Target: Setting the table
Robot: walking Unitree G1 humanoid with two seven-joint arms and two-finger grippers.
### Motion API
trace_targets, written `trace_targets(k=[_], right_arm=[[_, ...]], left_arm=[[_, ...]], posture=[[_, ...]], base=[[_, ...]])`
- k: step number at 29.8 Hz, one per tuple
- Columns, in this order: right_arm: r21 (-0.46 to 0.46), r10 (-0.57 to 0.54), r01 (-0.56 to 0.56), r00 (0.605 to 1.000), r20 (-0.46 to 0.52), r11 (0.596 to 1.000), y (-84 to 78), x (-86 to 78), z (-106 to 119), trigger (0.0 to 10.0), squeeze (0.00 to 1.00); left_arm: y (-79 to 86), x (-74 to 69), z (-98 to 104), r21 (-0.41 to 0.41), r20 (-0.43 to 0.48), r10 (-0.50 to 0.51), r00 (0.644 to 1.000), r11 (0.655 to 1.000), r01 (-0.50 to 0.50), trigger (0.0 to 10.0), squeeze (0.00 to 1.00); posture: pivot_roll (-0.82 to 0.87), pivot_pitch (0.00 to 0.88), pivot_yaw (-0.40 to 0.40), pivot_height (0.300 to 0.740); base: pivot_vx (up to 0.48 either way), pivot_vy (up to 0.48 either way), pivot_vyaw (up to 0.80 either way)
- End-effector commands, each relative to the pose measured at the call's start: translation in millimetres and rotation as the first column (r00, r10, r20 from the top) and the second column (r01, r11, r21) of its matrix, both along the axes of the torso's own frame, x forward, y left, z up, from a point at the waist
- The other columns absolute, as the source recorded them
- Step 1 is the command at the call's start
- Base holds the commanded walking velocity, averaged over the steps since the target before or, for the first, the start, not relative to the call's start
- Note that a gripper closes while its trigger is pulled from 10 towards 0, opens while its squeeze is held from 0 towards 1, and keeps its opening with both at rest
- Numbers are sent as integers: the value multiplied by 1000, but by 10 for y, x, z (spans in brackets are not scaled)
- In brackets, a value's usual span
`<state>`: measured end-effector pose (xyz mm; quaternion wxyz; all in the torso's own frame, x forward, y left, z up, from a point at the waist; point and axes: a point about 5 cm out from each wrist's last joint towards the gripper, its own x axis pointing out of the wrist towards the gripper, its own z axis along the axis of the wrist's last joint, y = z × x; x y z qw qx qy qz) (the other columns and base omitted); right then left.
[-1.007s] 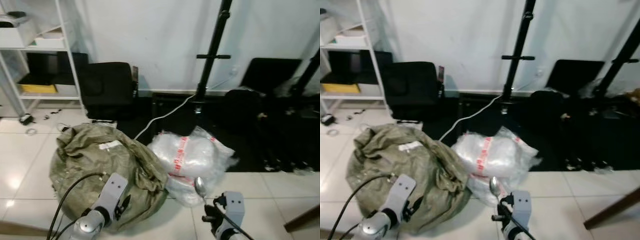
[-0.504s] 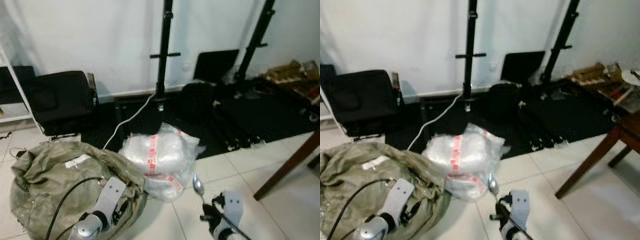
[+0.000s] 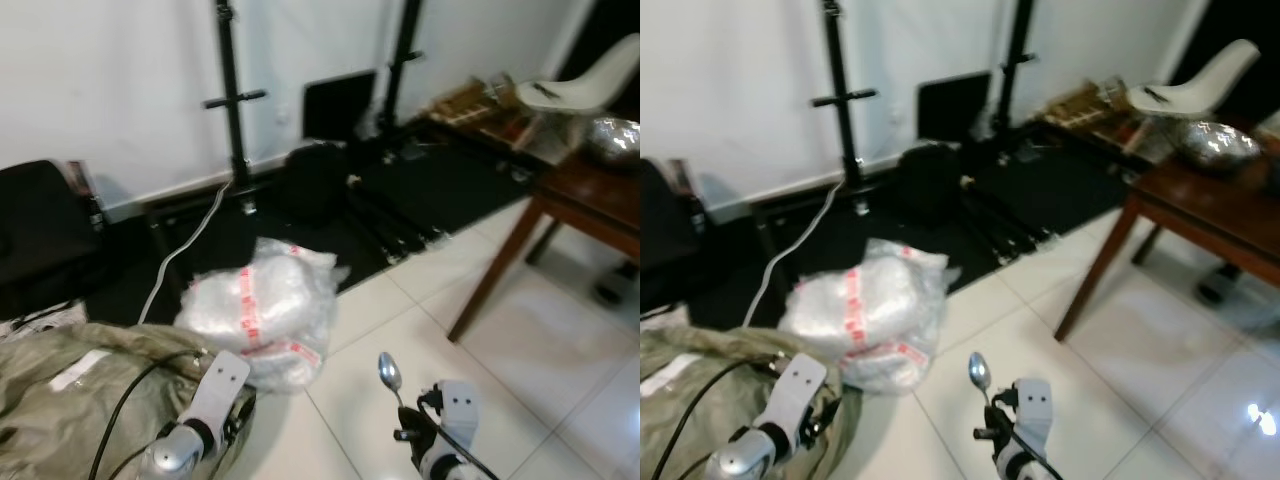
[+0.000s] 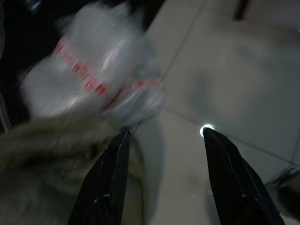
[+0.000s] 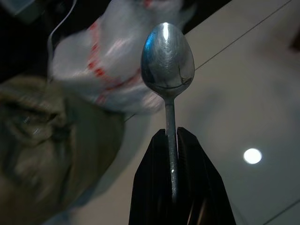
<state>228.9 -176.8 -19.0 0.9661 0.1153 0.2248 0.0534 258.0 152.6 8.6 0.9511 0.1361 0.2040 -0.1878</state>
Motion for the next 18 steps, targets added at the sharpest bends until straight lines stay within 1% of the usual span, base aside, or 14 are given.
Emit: trace_targets(k=[1, 18], right_arm=[[0, -8, 8, 1000, -7, 1000, -2, -17, -19, 10000, 0], [-4, -5, 5, 1000, -7, 1000, -16, -16, -18, 10000, 0]], left_arm=[[34, -49, -45, 2, -18, 5, 1000, 1000, -4, 10000, 0], [17, -46, -42, -13, -10, 0, 1000, 1000, 0, 10000, 0]], posture=[[-79, 0, 76, 740], [-80, 0, 71, 740]], base=[[0, 0, -763], [0, 0, -766]])
